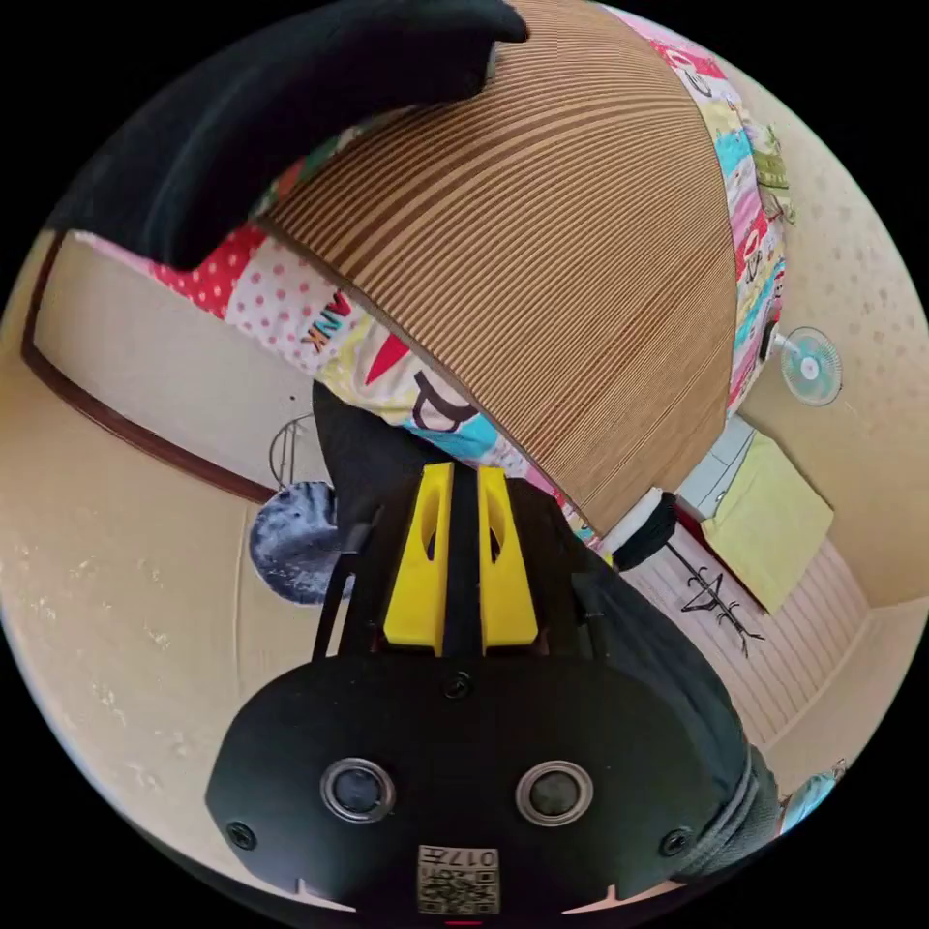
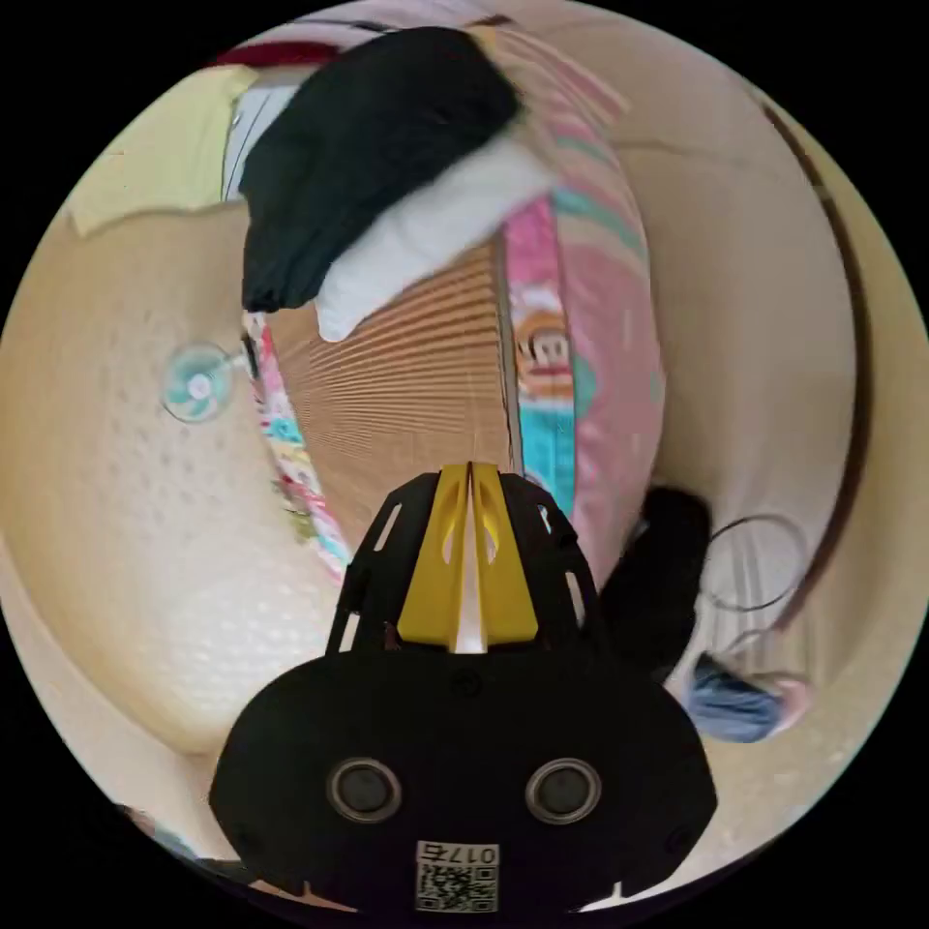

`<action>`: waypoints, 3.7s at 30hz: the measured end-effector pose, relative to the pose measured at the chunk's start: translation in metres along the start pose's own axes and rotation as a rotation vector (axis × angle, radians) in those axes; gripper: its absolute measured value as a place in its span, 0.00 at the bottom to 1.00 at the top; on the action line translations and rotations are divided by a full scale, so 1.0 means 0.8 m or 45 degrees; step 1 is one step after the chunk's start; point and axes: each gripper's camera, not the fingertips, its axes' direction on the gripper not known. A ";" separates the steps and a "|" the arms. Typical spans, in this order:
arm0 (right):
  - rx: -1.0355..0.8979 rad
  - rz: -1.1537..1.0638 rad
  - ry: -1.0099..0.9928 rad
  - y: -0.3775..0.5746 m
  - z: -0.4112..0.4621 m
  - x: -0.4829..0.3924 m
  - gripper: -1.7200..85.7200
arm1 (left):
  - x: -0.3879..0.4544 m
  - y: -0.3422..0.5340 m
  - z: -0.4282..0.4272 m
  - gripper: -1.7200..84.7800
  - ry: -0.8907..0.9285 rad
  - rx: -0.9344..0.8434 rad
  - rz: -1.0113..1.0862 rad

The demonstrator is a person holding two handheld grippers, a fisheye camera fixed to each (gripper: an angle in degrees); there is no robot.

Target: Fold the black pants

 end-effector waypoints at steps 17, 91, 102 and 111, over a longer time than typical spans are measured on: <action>-0.070 -0.057 -1.145 0.045 0.062 0.108 0.02 | -0.092 0.057 -0.233 0.10 -0.274 0.757 0.275; -1.786 -0.742 0.560 0.261 0.891 0.129 0.30 | 0.070 0.195 0.227 0.05 0.091 -0.466 2.027; -2.356 -1.306 0.345 0.437 0.914 0.196 0.02 | 0.025 0.286 0.199 0.08 0.122 -0.170 2.083; -2.240 -2.292 -0.390 0.559 0.702 0.041 0.01 | -0.012 0.230 0.033 0.15 0.411 0.408 1.689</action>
